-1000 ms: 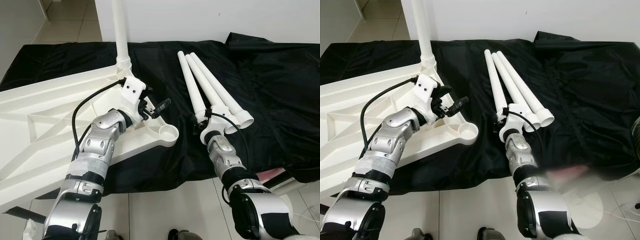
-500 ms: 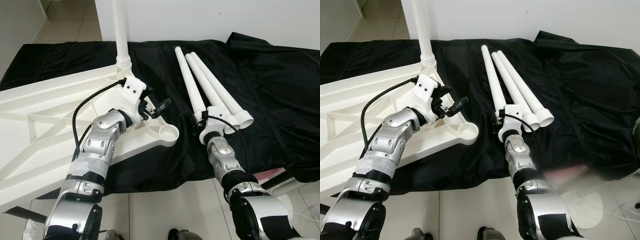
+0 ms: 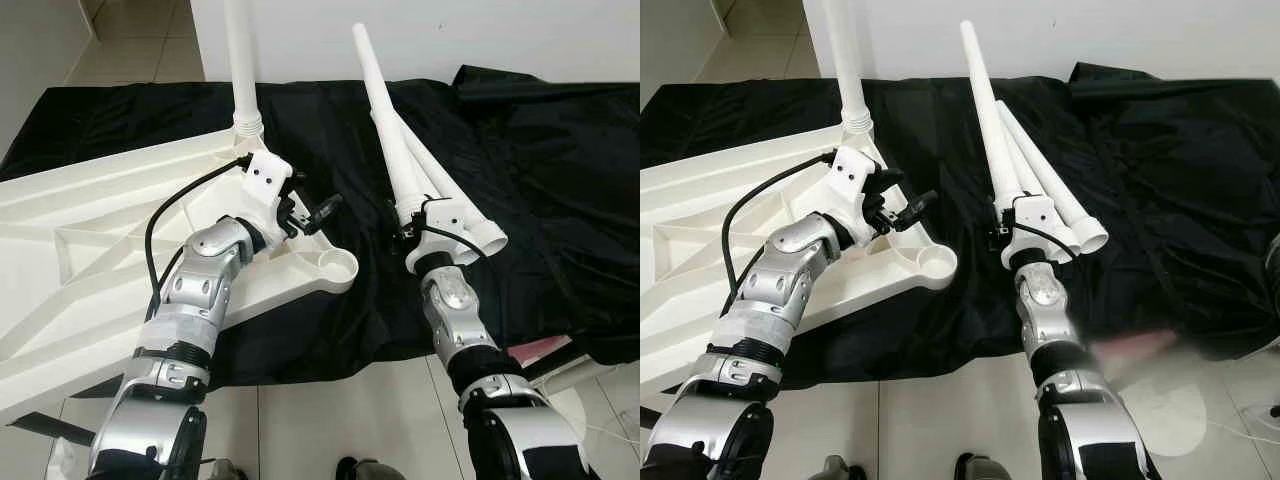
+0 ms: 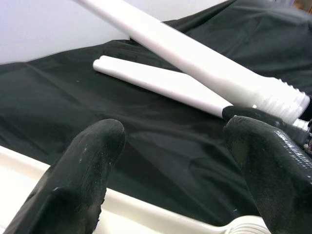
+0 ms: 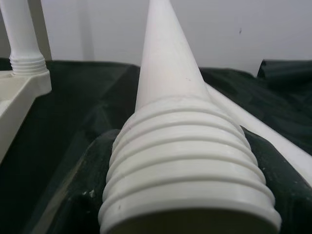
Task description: Building children table
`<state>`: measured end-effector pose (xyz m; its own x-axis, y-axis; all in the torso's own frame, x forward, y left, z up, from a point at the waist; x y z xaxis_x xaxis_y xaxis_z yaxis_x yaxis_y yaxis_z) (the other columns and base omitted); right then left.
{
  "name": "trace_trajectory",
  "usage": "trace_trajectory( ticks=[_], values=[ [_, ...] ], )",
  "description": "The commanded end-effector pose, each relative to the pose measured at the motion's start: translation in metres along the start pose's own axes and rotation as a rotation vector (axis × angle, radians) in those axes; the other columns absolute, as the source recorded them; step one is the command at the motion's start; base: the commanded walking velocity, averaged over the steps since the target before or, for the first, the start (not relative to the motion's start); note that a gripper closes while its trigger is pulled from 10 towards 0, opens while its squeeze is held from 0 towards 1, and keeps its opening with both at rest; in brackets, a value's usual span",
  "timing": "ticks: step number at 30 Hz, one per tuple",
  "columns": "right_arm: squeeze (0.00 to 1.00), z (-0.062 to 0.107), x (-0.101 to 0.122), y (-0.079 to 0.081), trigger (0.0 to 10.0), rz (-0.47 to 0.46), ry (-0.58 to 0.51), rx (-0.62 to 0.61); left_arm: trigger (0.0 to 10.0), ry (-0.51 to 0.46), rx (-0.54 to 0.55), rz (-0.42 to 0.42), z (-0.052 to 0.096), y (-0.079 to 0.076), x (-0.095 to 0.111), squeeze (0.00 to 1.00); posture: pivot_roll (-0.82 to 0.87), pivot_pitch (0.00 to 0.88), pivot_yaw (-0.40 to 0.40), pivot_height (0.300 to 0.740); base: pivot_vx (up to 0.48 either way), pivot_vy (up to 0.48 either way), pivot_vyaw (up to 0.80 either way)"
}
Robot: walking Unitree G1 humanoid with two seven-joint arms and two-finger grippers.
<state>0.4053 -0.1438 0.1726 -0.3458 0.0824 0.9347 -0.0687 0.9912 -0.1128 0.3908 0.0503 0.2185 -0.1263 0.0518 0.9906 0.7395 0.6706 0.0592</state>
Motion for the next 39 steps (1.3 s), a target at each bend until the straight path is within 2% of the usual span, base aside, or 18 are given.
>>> trace_trajectory(
  ticks=[1, 2, 3, 6, 7, 10, 11, 13, 16, 19, 20, 24, 25, 26, 29, 35, 39],
  values=[
    [0.00, 0.000, 0.008, 0.002, 10.0, 0.007, -0.046, 0.006, 10.0, -0.012, 0.108, 0.025, -0.001, 0.011, 0.004, 0.15, -0.08, 0.086, -0.034, 0.740, 0.000, 0.000, 0.00],
    [0.00, 0.002, 0.011, 0.001, 10.0, 0.023, -0.064, 0.002, 10.0, -0.019, 0.093, 0.055, -0.001, 0.010, 0.005, 0.89, -0.08, 0.086, -0.034, 0.740, 0.000, 0.000, 0.00],
    [0.00, 0.004, 0.014, 0.001, 10.0, 0.043, -0.082, -0.004, 10.0, -0.029, 0.078, 0.088, -0.001, 0.010, 0.006, 1.00, -0.08, 0.081, -0.033, 0.740, 0.000, 0.000, 0.00],
    [0.00, 0.006, 0.025, -0.002, 10.0, 0.090, -0.138, -0.022, 10.0, -0.049, 0.074, 0.104, -0.002, 0.011, 0.013, 1.00, -0.08, 0.075, -0.028, 0.740, 0.000, 0.000, 0.00],
    [0.00, 0.007, 0.035, -0.003, 10.0, 0.116, -0.183, -0.028, 10.0, -0.045, 0.053, 0.115, -0.004, 0.009, 0.016, 1.00, -0.08, 0.070, -0.026, 0.740, 0.000, 0.000, 0.00],
    [0.00, 0.007, 0.039, -0.004, 10.0, 0.129, -0.201, -0.030, 10.0, -0.040, 0.035, 0.128, -0.005, 0.007, 0.016, 1.00, -0.08, 0.070, -0.026, 0.740, 0.000, 0.000, 0.00],
    [0.00, 0.007, 0.045, -0.005, 10.0, 0.137, -0.224, -0.033, 10.0, -0.056, 0.025, 0.135, -0.006, 0.007, 0.022, 0.00, -0.08, 0.064, -0.023, 0.740, 0.000, 0.000, 0.00],
    [0.00, 0.007, 0.045, -0.005, 10.0, 0.137, -0.224, -0.033, 10.0, -0.056, 0.025, 0.135, -0.006, 0.007, 0.022, 0.00, -0.08, 0.064, -0.023, 0.740, 0.000, 0.000, 0.00],
    [0.00, -0.001, 0.081, -0.005, 10.0, 0.173, -0.351, -0.040, 10.0, -0.171, -0.013, 0.288, -0.017, 0.014, 0.061, 0.00, -0.08, 0.052, -0.009, 0.740, 0.000, 0.000, 0.00],
    [0.00, -0.003, 0.089, -0.005, 10.0, 0.169, -0.379, -0.039, 10.0, -0.199, -0.027, 0.319, -0.019, 0.015, 0.070, 0.00, -0.08, 0.051, -0.008, 0.740, 0.000, 0.000, 0.00],
    [0.00, -0.005, 0.105, 0.000, 10.0, 0.172, -0.439, -0.011, 10.0, -0.251, -0.063, 0.389, -0.020, 0.017, 0.087, 0.00, -0.09, 0.045, -0.003, 0.740, 0.000, 0.000, 0.00],
    [0.00, -0.005, 0.111, 0.003, 10.0, 0.172, -0.458, 0.002, 10.0, -0.270, -0.084, 0.417, -0.020, 0.017, 0.093, 0.00, -0.09, 0.044, -0.002, 0.740, 0.000, 0.000, 0.00],
    [0.00, -0.004, 0.119, 0.010, 10.0, 0.196, -0.491, 0.033, 10.0, -0.285, -0.114, 0.470, -0.019, 0.017, 0.099, 0.00, -0.09, 0.042, 0.001, 0.740, 0.000, 0.000, 0.00],
    [0.00, -0.004, 0.119, 0.010, 10.0, 0.196, -0.491, 0.033, 10.0, -0.285, -0.114, 0.470, -0.019, 0.017, 0.099, 0.00, -0.09, 0.042, 0.001, 0.740, 0.000, 0.000, 0.00],
    [0.00, 0.002, 0.131, 0.027, 10.0, 0.252, -0.550, 0.112, 10.0, -0.245, -0.219, 0.560, -0.019, 0.008, 0.102, 0.00, -0.09, 0.042, 0.003, 0.740, 0.000, 0.000, 0.00],
    [0.00, 0.005, 0.133, 0.035, 10.0, 0.272, -0.565, 0.149, 10.0, -0.239, -0.264, 0.566, -0.019, 0.002, 0.104, 0.00, -0.09, 0.044, 0.006, 0.740, 0.000, 0.000, 0.00],
    [0.00, 0.009, 0.130, 0.047, 10.0, 0.296, -0.563, 0.222, 10.0, -0.261, -0.349, 0.595, -0.017, -0.006, 0.115, 0.00, -0.10, 0.051, 0.007, 0.740, 0.000, 0.000, 0.00]
  ],
)
Point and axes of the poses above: a point about 5 cm out from each wrist's last joint towards the gripper, its own z axis pointing back from the gripper into the wrist, its own x axis along the axis of the wrist's last joint, y = z × x, the point moved 5 cm from there along -z, pointing out of the wrist towards the gripper, and after that the axes turned 3 degrees about z, right-handed, at the moved point
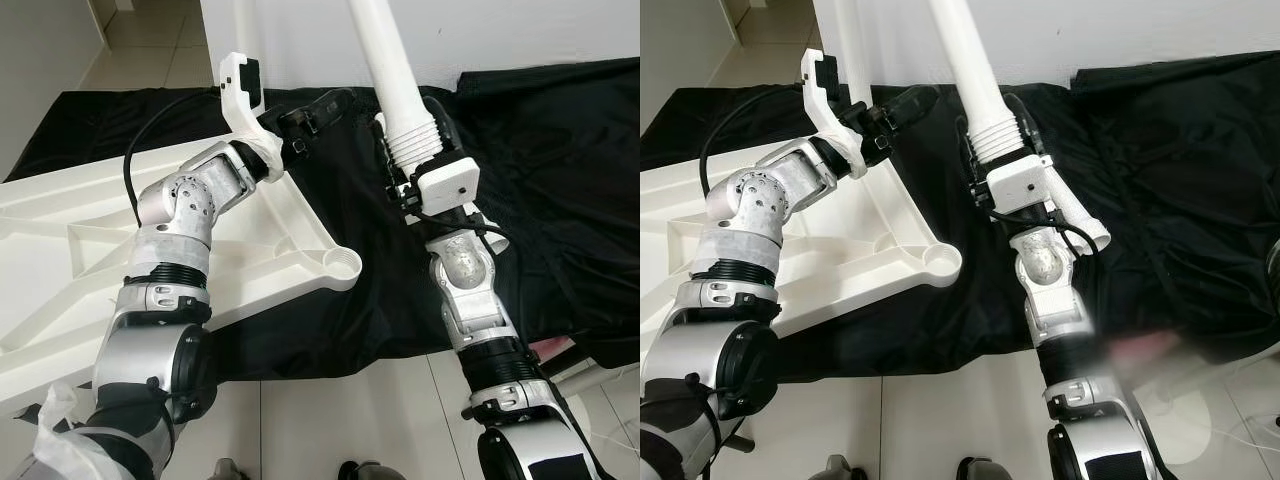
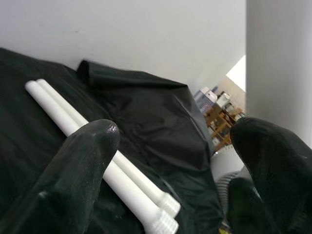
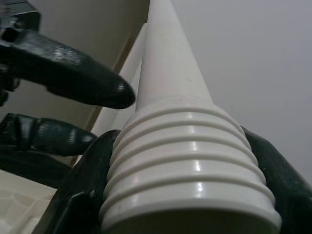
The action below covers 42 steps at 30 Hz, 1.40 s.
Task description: Building children table
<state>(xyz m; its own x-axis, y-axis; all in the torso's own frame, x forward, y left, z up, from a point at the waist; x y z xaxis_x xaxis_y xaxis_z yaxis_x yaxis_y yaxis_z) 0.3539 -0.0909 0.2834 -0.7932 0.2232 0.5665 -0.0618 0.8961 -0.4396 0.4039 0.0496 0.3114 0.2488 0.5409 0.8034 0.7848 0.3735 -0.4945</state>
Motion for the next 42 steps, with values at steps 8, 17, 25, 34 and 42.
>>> trace_trajectory(
  ticks=[8, 17, 25, 34, 42],
  values=[
    [0.00, 0.005, -0.001, 0.010, 10.0, -0.030, 0.017, 0.034, 10.0, -0.038, -0.281, 0.054, 0.005, -0.036, 0.022, 0.00, -0.10, 0.065, 0.010, 0.740, 0.000, 0.000, 0.00],
    [0.00, 0.007, -0.003, 0.010, 10.0, -0.072, 0.040, 0.004, 10.0, -0.050, -0.231, 0.069, 0.013, -0.025, 0.027, 0.00, -0.09, 0.073, 0.012, 0.740, 0.000, 0.000, 0.00],
    [0.00, 0.010, -0.007, 0.021, 10.0, -0.083, 0.058, 0.057, 10.0, -0.070, -0.255, 0.084, 0.016, -0.029, 0.034, 0.00, -0.09, 0.074, 0.011, 0.740, 0.000, 0.000, 0.00],
    [0.00, 0.018, -0.011, 0.040, 10.0, -0.096, 0.088, 0.143, 10.0, -0.087, -0.278, 0.106, 0.020, -0.029, 0.038, 0.00, -0.09, 0.075, 0.010, 0.740, 0.000, 0.000, 0.00],
    [0.00, 0.025, -0.012, 0.051, 10.0, -0.090, 0.097, 0.206, 10.0, -0.087, -0.268, 0.100, 0.019, -0.028, 0.040, 0.00, -0.09, 0.079, 0.008, 0.740, 0.000, 0.000, 0.00]
  ],
)
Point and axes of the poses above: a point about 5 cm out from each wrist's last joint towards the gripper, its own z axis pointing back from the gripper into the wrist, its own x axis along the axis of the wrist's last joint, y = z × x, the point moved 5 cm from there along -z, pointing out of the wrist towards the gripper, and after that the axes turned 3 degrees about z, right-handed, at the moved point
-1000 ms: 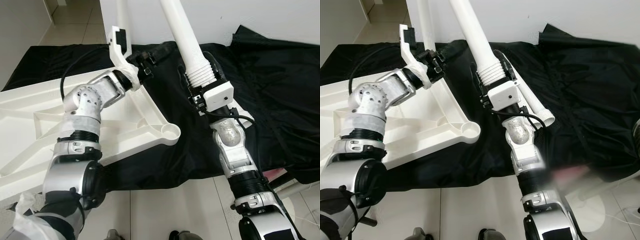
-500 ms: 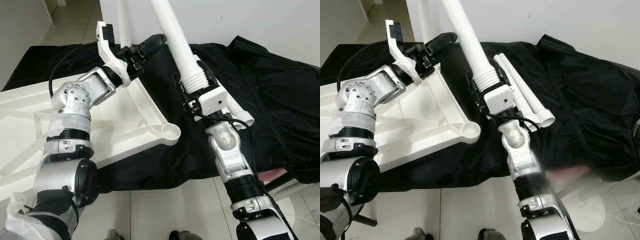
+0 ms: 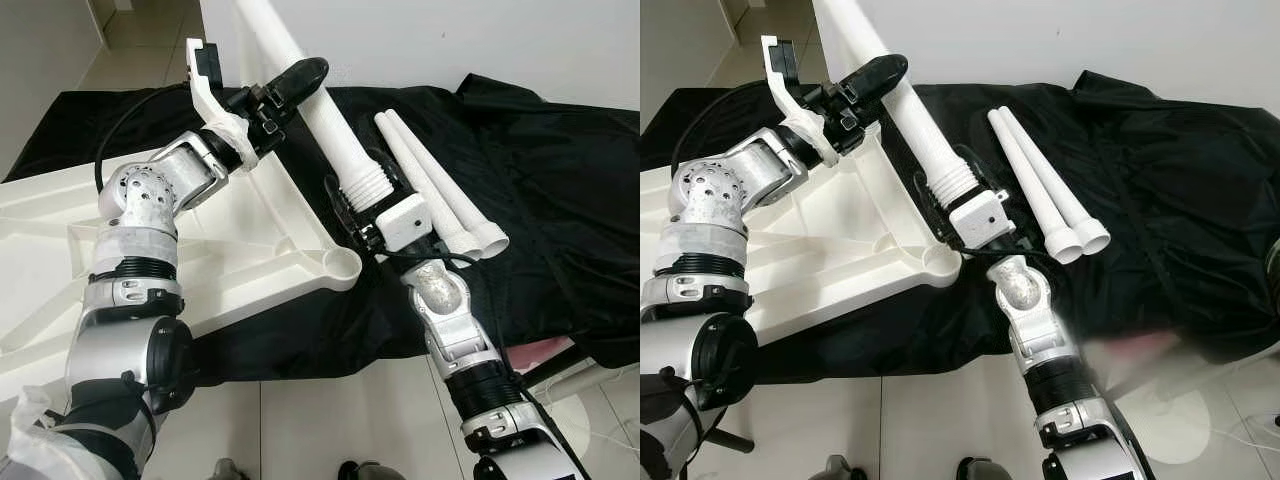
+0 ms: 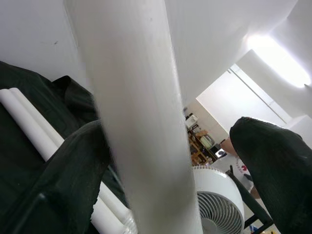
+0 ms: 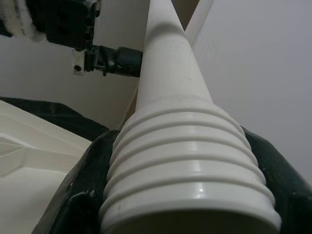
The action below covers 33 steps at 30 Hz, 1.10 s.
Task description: Building children table
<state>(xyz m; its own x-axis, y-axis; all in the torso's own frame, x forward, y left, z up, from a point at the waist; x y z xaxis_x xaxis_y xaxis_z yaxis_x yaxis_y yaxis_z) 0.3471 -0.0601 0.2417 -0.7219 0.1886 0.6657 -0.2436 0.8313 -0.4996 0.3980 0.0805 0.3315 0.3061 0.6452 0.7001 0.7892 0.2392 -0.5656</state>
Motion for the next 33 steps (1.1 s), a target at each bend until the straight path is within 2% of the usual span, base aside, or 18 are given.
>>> trace_trajectory(
  ticks=[1, 3, 10, 17, 18, 19, 20, 25, 33],
  values=[
    [0.00, 0.005, -0.002, 0.011, 10.0, -0.007, 0.011, 0.049, 10.0, 0.010, -0.176, -0.028, -0.005, -0.023, 0.006, 0.00, -0.09, 0.079, 0.008, 0.740, 0.000, 0.000, 0.00],
    [0.00, 0.010, -0.003, 0.020, 10.0, -0.018, 0.017, 0.081, 10.0, 0.006, -0.146, -0.029, -0.008, -0.019, 0.009, 0.00, -0.10, 0.080, 0.007, 0.740, 0.000, 0.000, 0.00],
    [0.00, 0.023, -0.003, 0.035, 10.0, -0.043, 0.033, 0.114, 10.0, 0.008, -0.044, -0.079, -0.010, -0.006, 0.026, 0.00, -0.09, 0.083, 0.012, 0.740, 0.000, 0.000, 0.00],
    [0.00, 0.026, -0.006, 0.036, 10.0, -0.043, 0.044, 0.120, 10.0, 0.012, -0.002, -0.079, -0.010, -0.002, 0.032, 0.00, -0.09, 0.084, 0.018, 0.740, 0.000, 0.000, 0.00],
    [0.00, 0.026, -0.006, 0.035, 10.0, -0.041, 0.047, 0.118, 2.6, 0.012, -0.002, -0.075, -0.010, -0.002, 0.032, 0.00, -0.09, 0.084, 0.020, 0.740, 0.000, 0.000, 0.00],
    [0.00, 0.026, -0.006, 0.035, 10.0, -0.041, 0.047, 0.118, 2.6, 0.012, -0.002, -0.075, -0.010, -0.002, 0.032, 0.00, -0.09, 0.084, 0.020, 0.740, 0.000, 0.000, 0.00],
    [0.00, 0.027, -0.007, 0.035, 10.0, -0.040, 0.050, 0.118, 0.0, 0.012, -0.004, -0.073, -0.010, -0.002, 0.032, 0.00, -0.09, 0.084, 0.020, 0.740, 0.000, 0.000, 0.00],
    [0.00, 0.027, -0.008, 0.035, 10.0, -0.039, 0.061, 0.111, 0.0, 0.026, 0.014, -0.077, -0.011, 0.003, 0.029, 0.00, -0.09, 0.084, 0.020, 0.740, 0.000, 0.000, 0.00],
    [0.00, 0.029, -0.012, 0.031, 10.0, -0.033, 0.073, 0.105, 0.0, 0.024, -0.002, -0.067, -0.009, 0.001, 0.032, 0.00, -0.08, 0.085, 0.021, 0.740, 0.000, 0.000, 0.00]
  ],
)
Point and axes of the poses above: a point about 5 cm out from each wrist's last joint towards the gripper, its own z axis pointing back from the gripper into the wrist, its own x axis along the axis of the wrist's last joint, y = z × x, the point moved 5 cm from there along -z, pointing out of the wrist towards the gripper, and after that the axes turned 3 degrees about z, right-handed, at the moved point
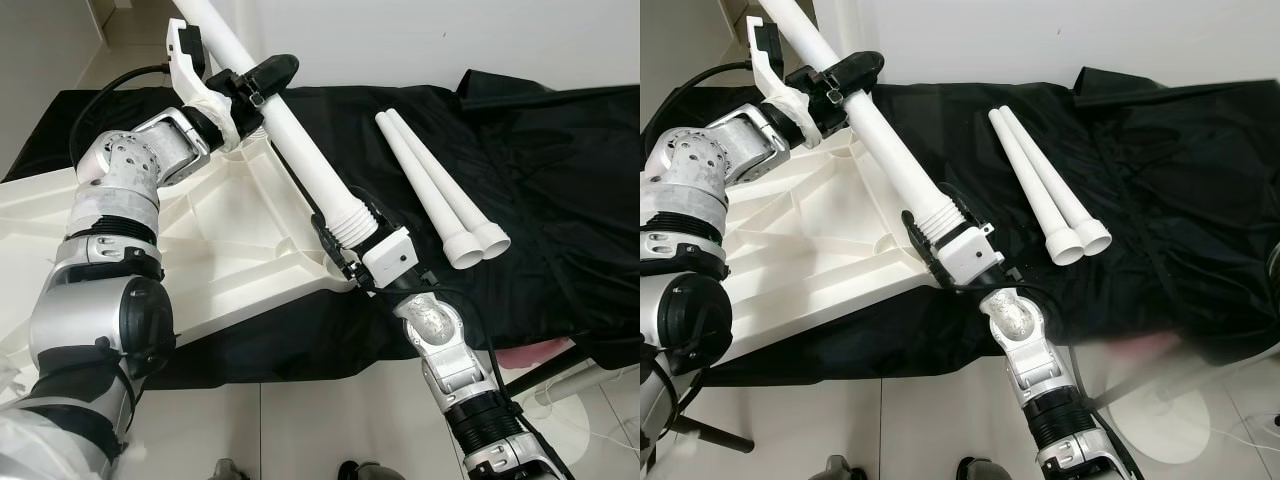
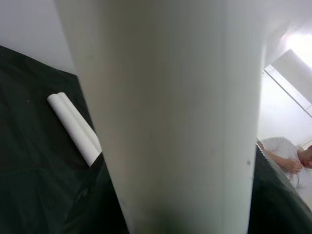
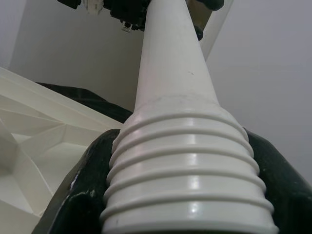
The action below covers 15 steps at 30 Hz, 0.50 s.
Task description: Building children table
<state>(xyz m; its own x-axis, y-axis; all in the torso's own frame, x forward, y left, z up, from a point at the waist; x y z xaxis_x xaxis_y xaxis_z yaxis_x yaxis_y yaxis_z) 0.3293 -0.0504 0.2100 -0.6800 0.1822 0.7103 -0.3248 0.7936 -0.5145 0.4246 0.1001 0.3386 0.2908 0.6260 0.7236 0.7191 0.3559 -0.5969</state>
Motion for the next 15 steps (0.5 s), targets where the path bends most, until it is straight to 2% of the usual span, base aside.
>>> trace_trajectory(
  ticks=[1, 2, 3, 4, 5, 6, 8, 9, 15],
  values=[
    [0.00, 0.005, -0.007, 0.002, 10.0, 0.010, 0.030, 0.019, 0.0, 0.005, -0.138, -0.037, -0.003, -0.021, 0.007, 0.00, -0.08, 0.085, 0.021, 0.740, 0.000, 0.000, 0.00],
    [0.00, 0.005, -0.007, 0.002, 10.0, 0.010, 0.030, 0.019, 0.0, 0.005, -0.138, -0.037, -0.003, -0.021, 0.007, 0.00, -0.08, 0.085, 0.021, 0.740, 0.000, 0.000, 0.00],
    [0.22, 0.006, -0.008, 0.001, 10.0, 0.011, 0.032, 0.015, 0.0, 0.003, -0.133, -0.036, -0.003, -0.021, 0.007, 0.00, -0.08, 0.086, 0.023, 0.740, 0.000, 0.000, 0.00],
    [0.22, 0.006, -0.008, 0.001, 10.0, 0.011, 0.032, 0.015, 0.0, 0.003, -0.133, -0.036, -0.003, -0.021, 0.007, 0.00, -0.08, 0.086, 0.023, 0.740, 0.000, 0.000, 0.00],
    [1.00, 0.007, -0.009, -0.002, 10.0, -0.004, 0.034, -0.002, 0.0, 0.014, -0.104, -0.054, -0.004, -0.018, 0.007, 0.00, -0.07, 0.089, 0.020, 0.740, 0.000, 0.000, 0.00],
    [1.00, 0.007, -0.010, -0.003, 10.0, -0.016, 0.035, -0.013, 2.3, 0.022, -0.083, -0.067, -0.004, -0.015, 0.007, 0.00, -0.07, 0.090, 0.020, 0.740, 0.000, 0.000, 0.00],
    [1.00, 0.007, -0.010, -0.003, 10.0, -0.016, 0.035, -0.013, 2.3, 0.022, -0.083, -0.067, -0.004, -0.015, 0.007, 0.00, -0.07, 0.090, 0.020, 0.740, 0.000, 0.000, 0.00],
    [1.00, 0.008, -0.010, -0.003, 10.0, -0.031, 0.036, -0.020, 10.0, 0.034, -0.065, -0.078, -0.004, -0.013, 0.006, 0.00, -0.07, 0.092, 0.022, 0.740, 0.000, 0.000, 0.00],
    [1.00, 0.012, -0.014, -0.006, 10.0, -0.076, 0.054, -0.054, 10.0, 0.030, -0.030, -0.099, -0.002, -0.008, 0.011, 0.00, -0.06, 0.096, 0.022, 0.740, 0.000, 0.000, 0.00]
  ],
)
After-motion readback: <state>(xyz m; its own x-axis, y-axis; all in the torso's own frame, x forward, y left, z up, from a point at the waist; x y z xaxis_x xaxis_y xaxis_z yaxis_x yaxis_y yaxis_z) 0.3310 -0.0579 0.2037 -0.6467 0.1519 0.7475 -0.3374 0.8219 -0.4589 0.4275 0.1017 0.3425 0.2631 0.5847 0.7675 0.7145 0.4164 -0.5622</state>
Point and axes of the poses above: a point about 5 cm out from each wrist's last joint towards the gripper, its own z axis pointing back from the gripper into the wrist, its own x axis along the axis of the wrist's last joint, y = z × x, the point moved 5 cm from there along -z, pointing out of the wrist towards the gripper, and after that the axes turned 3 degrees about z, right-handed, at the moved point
